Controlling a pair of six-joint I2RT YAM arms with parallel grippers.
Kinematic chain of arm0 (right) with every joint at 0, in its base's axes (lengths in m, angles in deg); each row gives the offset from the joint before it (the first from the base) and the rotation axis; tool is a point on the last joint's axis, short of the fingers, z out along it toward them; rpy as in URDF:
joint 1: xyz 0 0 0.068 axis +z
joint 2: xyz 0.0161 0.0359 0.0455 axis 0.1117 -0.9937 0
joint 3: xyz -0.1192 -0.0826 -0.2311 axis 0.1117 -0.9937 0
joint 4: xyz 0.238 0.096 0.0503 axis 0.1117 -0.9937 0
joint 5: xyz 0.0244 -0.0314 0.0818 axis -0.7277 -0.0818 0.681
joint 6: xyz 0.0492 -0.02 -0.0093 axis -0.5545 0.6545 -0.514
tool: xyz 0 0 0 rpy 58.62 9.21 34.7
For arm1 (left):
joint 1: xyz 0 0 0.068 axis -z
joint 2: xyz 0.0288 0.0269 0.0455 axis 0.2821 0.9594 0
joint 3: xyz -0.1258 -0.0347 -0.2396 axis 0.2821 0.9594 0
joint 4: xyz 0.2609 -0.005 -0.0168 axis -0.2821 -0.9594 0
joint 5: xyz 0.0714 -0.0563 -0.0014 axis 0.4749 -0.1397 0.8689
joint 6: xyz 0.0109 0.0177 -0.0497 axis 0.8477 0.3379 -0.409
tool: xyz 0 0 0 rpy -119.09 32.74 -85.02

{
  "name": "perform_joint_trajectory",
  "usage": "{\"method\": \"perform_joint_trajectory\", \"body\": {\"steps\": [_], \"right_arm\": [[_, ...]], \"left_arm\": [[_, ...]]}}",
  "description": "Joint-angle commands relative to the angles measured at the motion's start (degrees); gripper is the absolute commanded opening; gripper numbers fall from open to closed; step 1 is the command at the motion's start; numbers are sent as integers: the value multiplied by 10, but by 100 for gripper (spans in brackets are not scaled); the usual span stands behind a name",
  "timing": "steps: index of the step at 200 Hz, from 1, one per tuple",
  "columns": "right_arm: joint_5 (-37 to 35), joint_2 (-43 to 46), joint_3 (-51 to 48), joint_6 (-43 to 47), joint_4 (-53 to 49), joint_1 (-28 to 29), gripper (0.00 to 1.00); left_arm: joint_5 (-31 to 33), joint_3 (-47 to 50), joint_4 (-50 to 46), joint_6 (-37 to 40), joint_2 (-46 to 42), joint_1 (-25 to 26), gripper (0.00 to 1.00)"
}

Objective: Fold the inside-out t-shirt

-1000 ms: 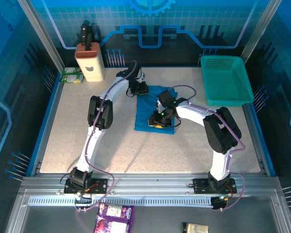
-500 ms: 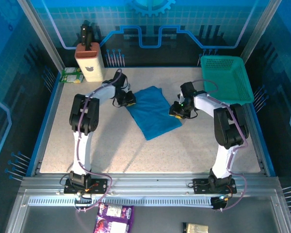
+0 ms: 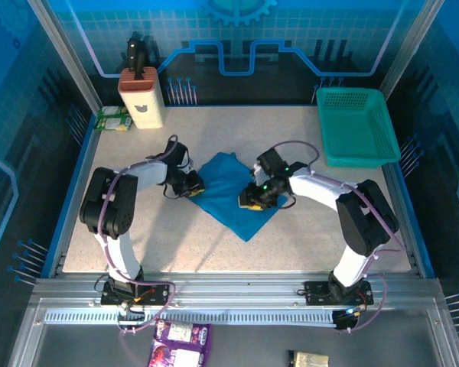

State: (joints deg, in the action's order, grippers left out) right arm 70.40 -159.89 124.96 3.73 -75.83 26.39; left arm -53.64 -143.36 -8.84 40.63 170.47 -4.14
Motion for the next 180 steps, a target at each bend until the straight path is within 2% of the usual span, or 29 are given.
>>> {"method": "perform_joint_trajectory", "body": {"steps": [1,29,72,95,116,141,180], "right_arm": [[39,9,-35,-38,31,43,40],[0,12,-84,-36,16,52,40],[-77,45,-130,41,-87,-7,40],[-160,68,-116,87,-159,-53,40],[-224,89,-62,103,-209,-60,41],[-181,127,-52,93,-198,-59,42],[-84,146,-105,68,-134,-66,42]], "left_arm": [[9,67,-5,-40,-39,6,24],[9,133,-5,-65,-91,15,24],[40,158,-82,-68,-192,55,25],[38,147,-94,-79,-239,62,26],[33,114,-108,-75,-236,68,22],[13,74,-109,-75,-203,95,16],[-6,60,-76,-90,-138,169,7]]}}
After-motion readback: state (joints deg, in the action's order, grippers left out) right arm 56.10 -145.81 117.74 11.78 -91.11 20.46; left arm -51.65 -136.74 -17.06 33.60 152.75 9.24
